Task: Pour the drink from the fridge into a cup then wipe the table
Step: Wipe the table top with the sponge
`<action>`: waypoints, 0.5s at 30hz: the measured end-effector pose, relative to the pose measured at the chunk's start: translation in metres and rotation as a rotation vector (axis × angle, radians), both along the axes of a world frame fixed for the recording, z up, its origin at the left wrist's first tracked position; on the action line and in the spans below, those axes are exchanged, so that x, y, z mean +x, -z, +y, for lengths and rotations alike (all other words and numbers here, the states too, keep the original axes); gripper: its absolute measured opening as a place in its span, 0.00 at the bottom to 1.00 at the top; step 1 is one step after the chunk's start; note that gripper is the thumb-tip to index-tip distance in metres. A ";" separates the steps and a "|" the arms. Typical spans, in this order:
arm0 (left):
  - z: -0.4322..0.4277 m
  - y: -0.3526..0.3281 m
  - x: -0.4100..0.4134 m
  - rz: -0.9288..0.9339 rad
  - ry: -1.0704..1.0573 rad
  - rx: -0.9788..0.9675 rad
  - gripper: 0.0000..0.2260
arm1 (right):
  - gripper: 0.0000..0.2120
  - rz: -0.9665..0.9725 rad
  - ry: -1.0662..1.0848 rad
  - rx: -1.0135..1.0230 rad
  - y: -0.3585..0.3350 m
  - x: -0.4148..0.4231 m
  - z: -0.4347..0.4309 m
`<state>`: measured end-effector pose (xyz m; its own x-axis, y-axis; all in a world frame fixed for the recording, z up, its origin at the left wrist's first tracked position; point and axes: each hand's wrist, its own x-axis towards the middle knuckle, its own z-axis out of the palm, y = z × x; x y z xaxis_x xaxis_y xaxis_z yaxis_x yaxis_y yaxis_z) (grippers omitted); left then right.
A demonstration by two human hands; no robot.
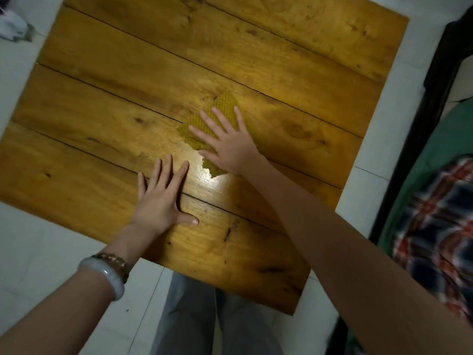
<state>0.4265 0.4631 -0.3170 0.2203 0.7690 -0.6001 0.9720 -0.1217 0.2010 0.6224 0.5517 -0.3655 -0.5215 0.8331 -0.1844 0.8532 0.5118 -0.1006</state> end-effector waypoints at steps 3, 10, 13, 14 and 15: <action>-0.001 0.000 0.001 0.022 -0.052 -0.026 0.63 | 0.28 0.040 0.015 0.009 0.001 0.010 -0.026; 0.001 0.000 0.001 0.022 -0.065 -0.056 0.64 | 0.27 0.023 -0.062 -0.074 -0.005 0.090 -0.174; 0.000 0.000 0.002 0.037 -0.075 -0.047 0.65 | 0.27 0.012 -0.006 -0.065 -0.006 0.092 -0.150; 0.001 -0.001 0.003 0.036 -0.080 -0.051 0.65 | 0.26 0.013 0.062 -0.045 -0.006 0.085 -0.128; 0.001 -0.001 0.003 0.039 -0.084 -0.047 0.65 | 0.26 0.011 0.132 -0.020 -0.006 0.074 -0.102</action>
<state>0.4300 0.4642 -0.3160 0.1324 0.7545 -0.6428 0.9856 -0.0312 0.1664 0.6963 0.4498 -0.3595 -0.4099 0.8906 -0.1969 0.9117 0.3931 -0.1194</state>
